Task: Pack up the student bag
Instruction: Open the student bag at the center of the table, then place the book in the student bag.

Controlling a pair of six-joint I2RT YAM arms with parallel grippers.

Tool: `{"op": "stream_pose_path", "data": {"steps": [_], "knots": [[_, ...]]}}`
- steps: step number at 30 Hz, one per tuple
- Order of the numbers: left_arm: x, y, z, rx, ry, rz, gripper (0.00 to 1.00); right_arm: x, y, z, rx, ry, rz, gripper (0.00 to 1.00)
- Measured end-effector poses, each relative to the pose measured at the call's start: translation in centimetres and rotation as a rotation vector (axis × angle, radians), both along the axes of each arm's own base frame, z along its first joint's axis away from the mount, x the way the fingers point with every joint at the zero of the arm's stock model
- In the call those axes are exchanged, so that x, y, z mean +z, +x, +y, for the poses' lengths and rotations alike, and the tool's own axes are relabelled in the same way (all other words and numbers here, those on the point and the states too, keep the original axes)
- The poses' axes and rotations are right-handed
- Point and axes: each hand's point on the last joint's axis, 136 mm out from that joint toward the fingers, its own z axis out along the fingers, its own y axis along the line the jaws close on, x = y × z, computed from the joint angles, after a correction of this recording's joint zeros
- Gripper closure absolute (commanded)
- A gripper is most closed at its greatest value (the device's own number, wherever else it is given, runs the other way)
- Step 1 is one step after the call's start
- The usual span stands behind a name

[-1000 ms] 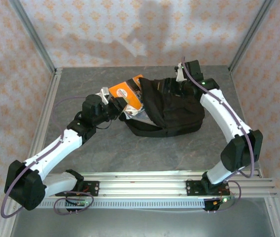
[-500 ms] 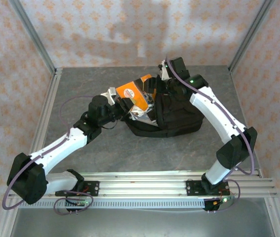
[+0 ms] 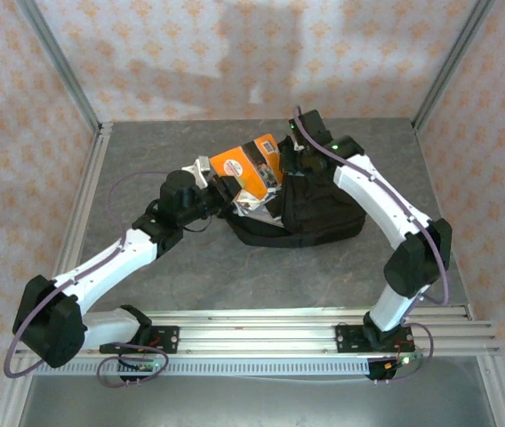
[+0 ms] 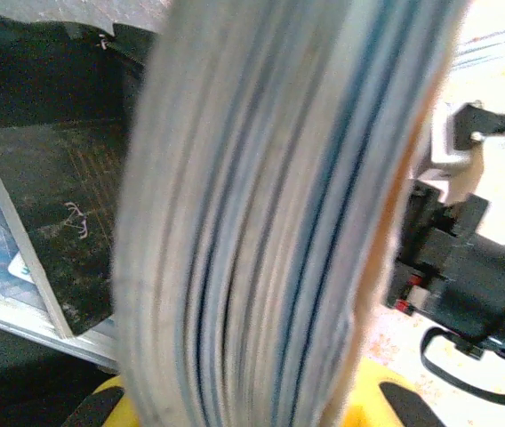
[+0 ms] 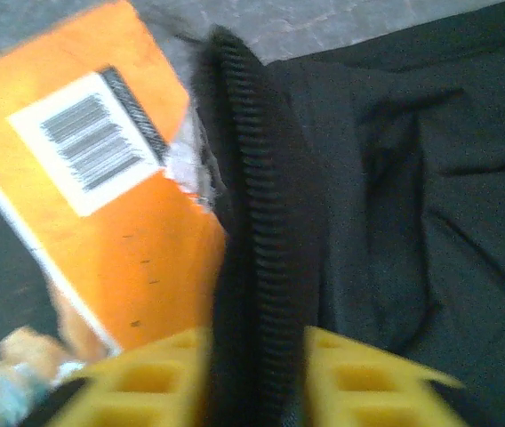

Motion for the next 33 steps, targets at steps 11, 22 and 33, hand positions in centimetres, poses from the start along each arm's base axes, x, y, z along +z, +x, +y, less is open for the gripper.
{"op": "stream_pose_path", "data": {"steps": [11, 22, 33], "knots": [[-0.5, -0.5, 3.7, 0.091, 0.212, 0.009, 1.00, 5.5, 0.0, -1.2, 0.018, -0.030, -0.067, 1.00], [-5.1, 0.4, 1.2, 0.013, 0.110, 0.126, 1.00, 7.2, -1.4, -2.0, 0.053, -0.038, -0.040, 1.00], [-5.8, -0.5, -2.0, -0.061, 0.000, 0.150, 1.00, 7.4, -1.6, -1.8, 0.060, -0.032, -0.031, 1.00]]}}
